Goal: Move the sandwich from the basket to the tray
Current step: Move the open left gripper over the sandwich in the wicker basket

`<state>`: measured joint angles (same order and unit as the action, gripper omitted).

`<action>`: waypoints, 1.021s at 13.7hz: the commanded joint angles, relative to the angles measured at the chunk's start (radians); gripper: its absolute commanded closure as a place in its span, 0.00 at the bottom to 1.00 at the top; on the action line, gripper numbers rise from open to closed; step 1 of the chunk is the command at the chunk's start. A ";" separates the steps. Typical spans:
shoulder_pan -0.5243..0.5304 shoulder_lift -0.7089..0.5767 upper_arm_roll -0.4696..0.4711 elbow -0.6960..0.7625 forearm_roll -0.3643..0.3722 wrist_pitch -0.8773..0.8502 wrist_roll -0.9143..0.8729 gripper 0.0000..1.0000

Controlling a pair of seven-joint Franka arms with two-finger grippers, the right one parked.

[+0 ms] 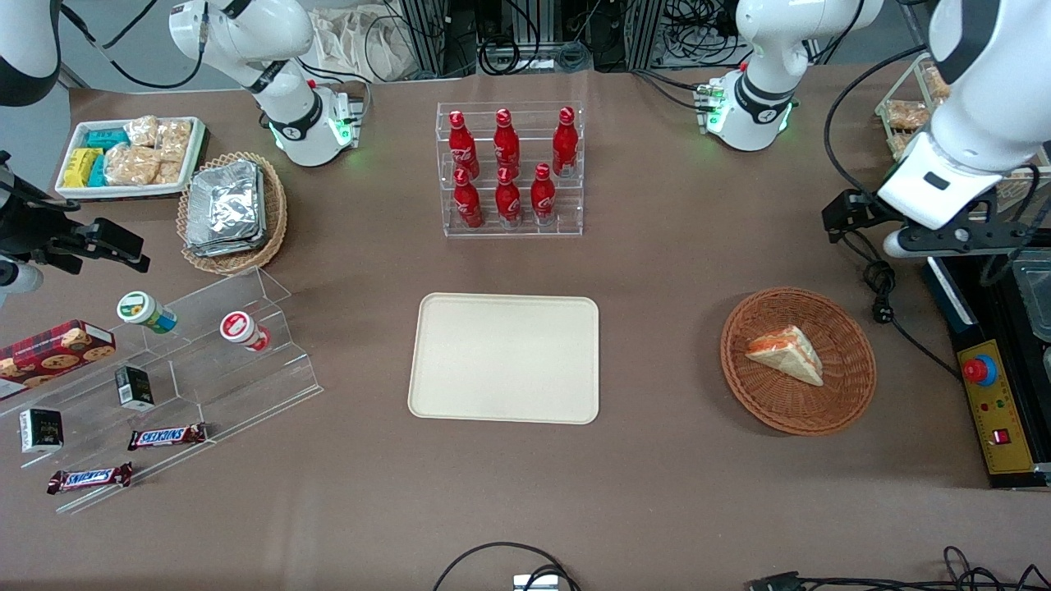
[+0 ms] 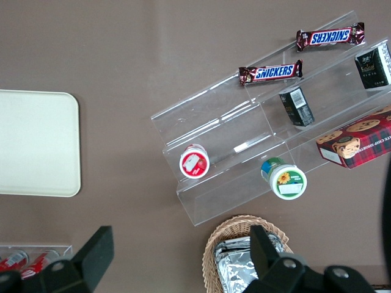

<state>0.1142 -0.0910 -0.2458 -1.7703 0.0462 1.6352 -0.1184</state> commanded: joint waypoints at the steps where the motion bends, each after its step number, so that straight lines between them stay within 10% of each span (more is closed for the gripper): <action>1: 0.004 0.019 -0.001 0.028 -0.017 -0.028 0.022 0.00; 7: 0.012 0.082 0.029 -0.001 -0.068 0.015 -0.125 0.00; 14: 0.015 0.246 0.031 -0.168 0.016 0.347 -0.732 0.00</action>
<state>0.1270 0.1512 -0.2094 -1.8468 0.0241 1.8671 -0.7336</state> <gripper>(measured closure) 0.000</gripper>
